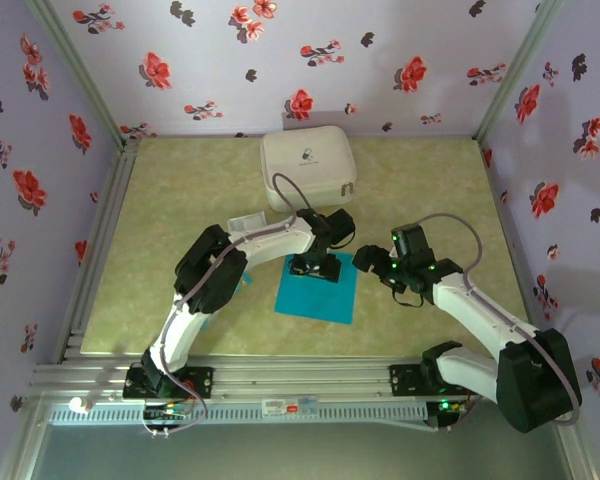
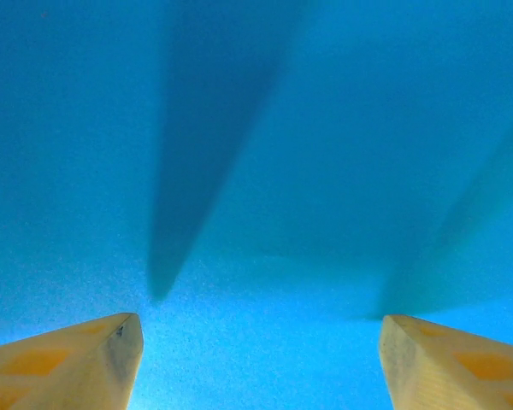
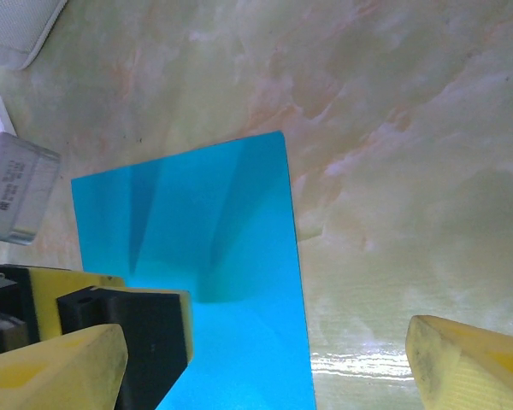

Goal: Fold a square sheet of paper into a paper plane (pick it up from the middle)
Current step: First fold the square sheet of paper in half at the center of the table.

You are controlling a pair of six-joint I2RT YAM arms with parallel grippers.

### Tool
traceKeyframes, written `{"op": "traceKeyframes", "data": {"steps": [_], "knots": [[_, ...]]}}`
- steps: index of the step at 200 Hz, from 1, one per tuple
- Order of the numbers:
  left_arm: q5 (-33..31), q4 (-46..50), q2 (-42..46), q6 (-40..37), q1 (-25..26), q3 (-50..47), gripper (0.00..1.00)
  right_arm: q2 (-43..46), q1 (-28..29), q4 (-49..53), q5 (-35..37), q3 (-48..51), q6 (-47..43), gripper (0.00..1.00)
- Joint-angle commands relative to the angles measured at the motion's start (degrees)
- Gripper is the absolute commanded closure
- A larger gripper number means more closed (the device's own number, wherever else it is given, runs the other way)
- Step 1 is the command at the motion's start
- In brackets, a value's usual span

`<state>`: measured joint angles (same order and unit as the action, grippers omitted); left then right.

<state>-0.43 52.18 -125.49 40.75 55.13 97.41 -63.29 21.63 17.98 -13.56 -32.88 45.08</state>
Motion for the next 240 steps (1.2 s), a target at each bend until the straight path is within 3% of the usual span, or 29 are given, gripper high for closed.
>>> {"op": "traceKeyframes", "data": {"steps": [1,173,214,240], "knots": [[-0.3,2.8,-1.4,0.7,0.6,1.1,0.25,0.1,-0.4,0.1,-0.1,0.6,0.0,0.14],[-2.7,5.4,-8.5,4.4,1.8,1.5,0.26,0.1,-0.3,1.8,2.6,0.5,0.1,0.13],[-3.2,3.9,-6.3,3.9,1.9,1.2,0.31,0.0,-0.3,1.7,2.7,0.2,0.3,0.13],[-3.6,2.3,-4.0,4.1,1.8,1.1,0.39,0.1,-0.4,1.8,3.2,0.0,0.8,0.13]]}}
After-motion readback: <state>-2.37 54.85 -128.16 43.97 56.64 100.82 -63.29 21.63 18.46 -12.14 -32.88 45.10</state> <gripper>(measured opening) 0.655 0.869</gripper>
